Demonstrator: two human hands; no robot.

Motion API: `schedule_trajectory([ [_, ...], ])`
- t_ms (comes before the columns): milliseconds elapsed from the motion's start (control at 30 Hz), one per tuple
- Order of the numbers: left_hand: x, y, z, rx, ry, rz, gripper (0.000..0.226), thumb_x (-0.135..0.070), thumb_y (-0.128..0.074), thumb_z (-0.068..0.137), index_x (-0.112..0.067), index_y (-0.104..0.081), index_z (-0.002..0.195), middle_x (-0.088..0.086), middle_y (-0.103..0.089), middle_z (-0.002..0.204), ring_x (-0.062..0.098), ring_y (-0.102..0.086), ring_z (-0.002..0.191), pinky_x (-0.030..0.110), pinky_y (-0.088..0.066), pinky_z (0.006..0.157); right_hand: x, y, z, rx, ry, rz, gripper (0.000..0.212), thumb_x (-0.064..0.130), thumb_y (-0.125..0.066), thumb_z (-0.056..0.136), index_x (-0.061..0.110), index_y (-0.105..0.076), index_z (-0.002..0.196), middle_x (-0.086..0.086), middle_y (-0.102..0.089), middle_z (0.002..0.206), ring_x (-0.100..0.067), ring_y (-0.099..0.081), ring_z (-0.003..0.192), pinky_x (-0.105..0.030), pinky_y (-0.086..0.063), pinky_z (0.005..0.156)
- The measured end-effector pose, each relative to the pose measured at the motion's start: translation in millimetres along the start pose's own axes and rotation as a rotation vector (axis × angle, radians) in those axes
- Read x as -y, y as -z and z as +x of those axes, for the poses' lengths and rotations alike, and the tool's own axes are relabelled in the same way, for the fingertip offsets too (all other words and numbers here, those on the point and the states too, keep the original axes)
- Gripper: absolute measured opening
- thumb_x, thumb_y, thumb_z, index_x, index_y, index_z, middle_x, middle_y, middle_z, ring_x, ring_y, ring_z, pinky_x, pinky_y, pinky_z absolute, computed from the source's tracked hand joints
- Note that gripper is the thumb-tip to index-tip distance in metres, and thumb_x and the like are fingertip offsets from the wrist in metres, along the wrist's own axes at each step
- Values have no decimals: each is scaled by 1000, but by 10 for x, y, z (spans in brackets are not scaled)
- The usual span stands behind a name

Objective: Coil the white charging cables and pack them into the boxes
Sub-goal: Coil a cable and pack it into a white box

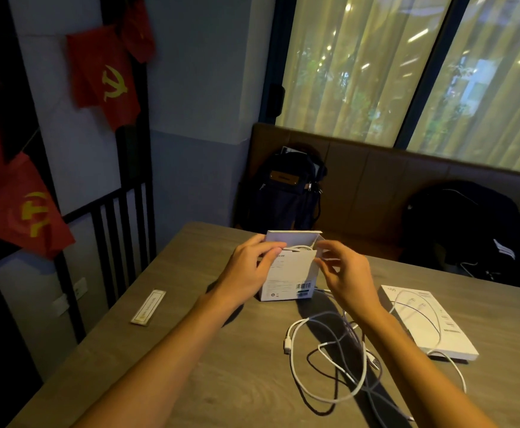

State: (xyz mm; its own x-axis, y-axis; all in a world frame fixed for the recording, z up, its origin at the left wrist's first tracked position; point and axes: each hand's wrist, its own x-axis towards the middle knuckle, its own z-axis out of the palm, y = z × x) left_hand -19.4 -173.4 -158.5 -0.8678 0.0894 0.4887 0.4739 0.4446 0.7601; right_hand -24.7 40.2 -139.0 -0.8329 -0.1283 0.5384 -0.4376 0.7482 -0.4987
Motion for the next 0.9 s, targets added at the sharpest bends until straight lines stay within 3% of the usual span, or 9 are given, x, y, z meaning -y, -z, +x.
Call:
schedule_trajectory([
  [100,2,-8,2,-8,3,-1,31,-31,-56,103,-21,-66,131,-4,-56,127,12,-57,114,34,-60,81,14,-15,-43,-77,-121,262,41,19,-73,90,24,-54,126,22,-61,109,3,-62,94,-5,-51,69],
  [267,14,-19,16,-4,16,19,30,-33,-57,103,-24,-66,130,-6,-56,126,11,-56,112,30,-57,81,8,-89,39,-194,-246,347,20,30,-66,95,20,-71,112,10,-71,100,-10,-68,95,-30,-61,77],
  [400,15,-19,17,-3,23,33,28,-34,-57,103,-24,-66,127,-8,-56,124,11,-57,112,29,-58,82,101,-148,122,-253,-310,344,9,23,-67,95,14,-67,94,7,-68,88,-10,-67,88,-15,-50,60],
  [567,-14,-25,14,-30,42,33,27,-34,-55,103,-23,-67,124,-6,-58,122,13,-59,108,27,-58,80,153,-188,98,-320,-305,305,11,19,-69,92,12,-62,87,8,-65,80,-5,-64,79,-9,-45,48],
  [700,5,-42,30,-36,31,14,27,-35,-54,104,-22,-69,123,-6,-60,118,12,-62,106,30,-59,78,158,-185,107,-335,-297,320,7,21,-70,93,17,-64,92,10,-65,84,-8,-65,83,-12,-46,61],
  [900,-53,-83,39,-65,107,-67,27,-37,-52,105,-21,-69,119,-6,-60,114,12,-63,104,18,-49,68,188,-212,69,-313,-254,296,10,26,-68,94,16,-68,94,8,-69,88,-9,-67,87,-12,-49,61],
])
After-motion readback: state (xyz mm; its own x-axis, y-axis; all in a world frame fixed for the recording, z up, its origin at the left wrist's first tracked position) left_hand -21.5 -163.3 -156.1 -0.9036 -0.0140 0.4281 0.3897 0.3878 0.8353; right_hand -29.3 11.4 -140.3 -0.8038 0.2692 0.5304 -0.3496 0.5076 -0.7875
